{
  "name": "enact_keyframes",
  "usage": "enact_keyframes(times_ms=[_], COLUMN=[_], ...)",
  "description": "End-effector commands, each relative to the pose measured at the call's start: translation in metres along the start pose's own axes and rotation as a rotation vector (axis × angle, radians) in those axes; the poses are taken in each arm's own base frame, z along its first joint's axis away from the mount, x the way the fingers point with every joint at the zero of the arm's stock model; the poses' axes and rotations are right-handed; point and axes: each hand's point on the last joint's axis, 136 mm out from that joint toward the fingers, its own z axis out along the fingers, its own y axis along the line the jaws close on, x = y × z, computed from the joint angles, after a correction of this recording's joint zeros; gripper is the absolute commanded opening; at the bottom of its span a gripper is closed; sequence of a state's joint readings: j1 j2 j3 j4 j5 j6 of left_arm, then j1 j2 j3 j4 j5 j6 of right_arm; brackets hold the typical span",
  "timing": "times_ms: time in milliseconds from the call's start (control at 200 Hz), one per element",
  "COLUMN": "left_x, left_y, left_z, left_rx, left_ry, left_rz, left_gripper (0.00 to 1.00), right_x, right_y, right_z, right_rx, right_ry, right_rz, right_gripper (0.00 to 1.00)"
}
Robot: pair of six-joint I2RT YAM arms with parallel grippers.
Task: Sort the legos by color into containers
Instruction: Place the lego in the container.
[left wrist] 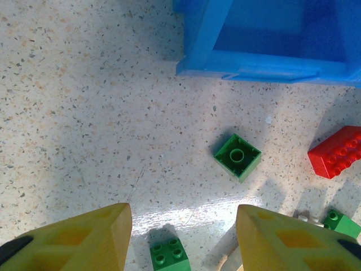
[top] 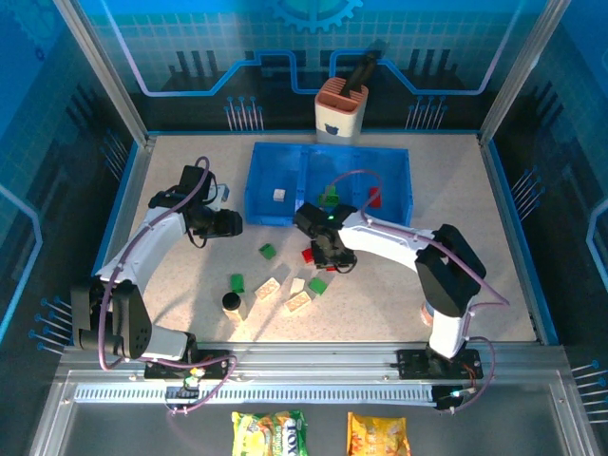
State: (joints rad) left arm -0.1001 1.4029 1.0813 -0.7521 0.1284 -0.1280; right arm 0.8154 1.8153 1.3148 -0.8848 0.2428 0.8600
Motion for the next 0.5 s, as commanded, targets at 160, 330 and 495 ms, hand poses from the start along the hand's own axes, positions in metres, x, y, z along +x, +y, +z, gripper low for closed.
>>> enact_keyframes(times_ms=[160,330,495], left_x=[0.002,0.002,0.001], left_y=[0.002,0.002,0.001], left_z=[0.001,0.001,0.001], left_rx=[0.015,0.017,0.019], left_ry=[0.002,0.004,0.001], left_rz=[-0.007,-0.007,-0.007], left_gripper=[0.53,0.53,0.52], right_x=[0.000,-0.006,-0.020], right_y=[-0.059,-0.092,-0.113], right_z=[0.003,0.002,-0.005], right_rx=[-0.003,-0.018,-0.039], right_ry=[0.017,0.031,0.024], right_rz=[-0.038,-0.026,-0.006], right_gripper=[0.34,0.35,0.35])
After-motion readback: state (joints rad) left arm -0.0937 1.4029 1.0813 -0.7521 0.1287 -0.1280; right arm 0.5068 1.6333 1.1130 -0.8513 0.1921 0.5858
